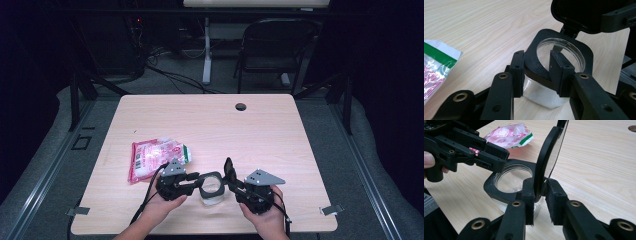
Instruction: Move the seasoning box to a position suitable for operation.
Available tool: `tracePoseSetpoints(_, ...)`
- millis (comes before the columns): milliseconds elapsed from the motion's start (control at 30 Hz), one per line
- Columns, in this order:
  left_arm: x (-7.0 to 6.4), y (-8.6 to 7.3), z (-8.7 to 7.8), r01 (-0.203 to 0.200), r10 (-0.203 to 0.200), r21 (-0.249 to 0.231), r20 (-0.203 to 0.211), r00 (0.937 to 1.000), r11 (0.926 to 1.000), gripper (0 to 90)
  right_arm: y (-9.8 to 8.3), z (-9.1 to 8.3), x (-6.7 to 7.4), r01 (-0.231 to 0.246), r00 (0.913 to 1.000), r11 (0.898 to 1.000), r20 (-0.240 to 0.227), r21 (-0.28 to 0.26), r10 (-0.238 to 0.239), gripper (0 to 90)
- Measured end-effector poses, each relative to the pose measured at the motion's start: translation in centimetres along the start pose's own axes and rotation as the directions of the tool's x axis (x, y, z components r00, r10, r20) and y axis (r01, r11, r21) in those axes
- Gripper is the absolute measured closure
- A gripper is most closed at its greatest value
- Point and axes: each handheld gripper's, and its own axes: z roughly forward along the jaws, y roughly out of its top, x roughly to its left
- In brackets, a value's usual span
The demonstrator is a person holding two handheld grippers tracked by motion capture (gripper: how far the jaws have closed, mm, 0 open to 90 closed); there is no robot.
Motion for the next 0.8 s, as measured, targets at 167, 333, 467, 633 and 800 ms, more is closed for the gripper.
tracePoseSetpoints(167, 0.0, 0.0, 0.0, 0.006, -0.006, 0.001, 0.001, 1.0, 1.0, 65.5, 0.1, 0.1, -0.1, -0.007, 1.0, 1.0, 0.006, 0.005, 0.007, 78.4)
tracePoseSetpoints(333, 0.0, -0.1, -0.1, 0.02, -0.02, -0.006, 0.021, 0.9996, 0.9998, 64.1, 0.3, 0.3, -0.5, -0.026, 0.9996, 1.0, 0.014, -0.004, 0.026, 81.0)
tracePoseSetpoints(467, -0.1, -0.3, -0.2, 0.033, -0.033, -0.01, 0.021, 0.9992, 0.9994, 63.0, 0.5, 0.7, -0.9, -0.041, 0.9991, 0.999, 0.011, -0.008, 0.041, 82.7)
tracePoseSetpoints(633, -0.1, -0.5, -0.2, 0.05, -0.05, -0.019, 0.035, 0.9982, 0.9986, 60.6, 1.1, 1.5, -1.6, -0.068, 0.9976, 0.998, 0.011, -0.016, 0.068, 84.8)
tracePoseSetpoints(800, -0.5, -0.7, -0.3, 0.033, -0.033, -0.02, 0.038, 0.9987, 0.9992, 58.2, 1.5, 2.2, -2.0, -0.074, 0.9971, 0.997, 0.014, -0.027, 0.075, 85.0)
